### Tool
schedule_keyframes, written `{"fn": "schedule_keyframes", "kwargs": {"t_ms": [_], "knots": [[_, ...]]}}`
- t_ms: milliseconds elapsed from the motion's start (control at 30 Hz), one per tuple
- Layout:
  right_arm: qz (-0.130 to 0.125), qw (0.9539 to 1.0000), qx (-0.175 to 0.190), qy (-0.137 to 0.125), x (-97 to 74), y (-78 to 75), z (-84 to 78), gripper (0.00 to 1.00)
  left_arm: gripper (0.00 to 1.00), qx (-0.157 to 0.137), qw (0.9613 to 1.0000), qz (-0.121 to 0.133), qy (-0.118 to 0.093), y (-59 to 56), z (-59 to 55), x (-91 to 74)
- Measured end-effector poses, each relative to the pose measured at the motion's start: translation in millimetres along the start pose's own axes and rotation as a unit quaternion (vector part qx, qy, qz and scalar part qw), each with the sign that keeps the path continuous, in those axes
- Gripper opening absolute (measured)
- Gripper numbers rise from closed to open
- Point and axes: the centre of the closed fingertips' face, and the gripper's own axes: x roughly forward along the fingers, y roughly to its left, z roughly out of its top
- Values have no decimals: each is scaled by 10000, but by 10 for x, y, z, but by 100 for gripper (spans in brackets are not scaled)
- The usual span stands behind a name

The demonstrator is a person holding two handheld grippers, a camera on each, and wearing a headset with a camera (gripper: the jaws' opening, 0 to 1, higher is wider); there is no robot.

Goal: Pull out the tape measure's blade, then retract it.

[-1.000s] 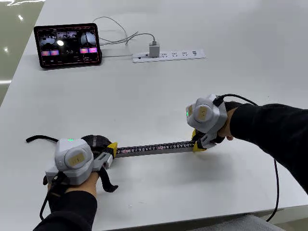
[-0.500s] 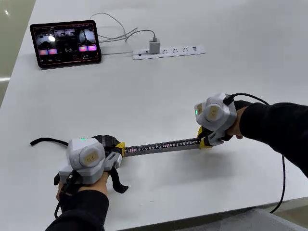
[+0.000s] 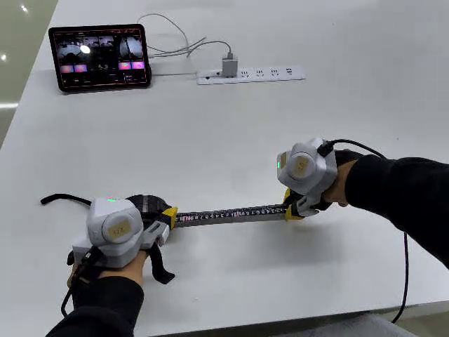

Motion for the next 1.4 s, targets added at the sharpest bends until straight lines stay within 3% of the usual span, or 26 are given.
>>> {"fn": "schedule_keyframes", "kwargs": {"t_ms": [133, 267, 400, 533, 1400], "knots": [[-43, 10000, -21, 2, -4, 0, 2, 8, 57, -10, 10000, 5, 28, 6, 1, 6], [0, 9998, 198, -39, -6, -11, 22, 9, 58, 0, 10000, -32, 68, 10, 4, 5], [-23, 9999, 72, 77, 2, 7, 35, 9, 58, -5, 9999, -32, 96, 7, 8, -2], [28, 9997, 222, 27, -9, -10, 46, 8, 58, 0, 9999, -62, 94, 13, 10, 3], [-25, 9996, 234, 161, 31, -12, 157, 8, 58, 11, 9998, -115, 135, 6, 10, -1]]}}
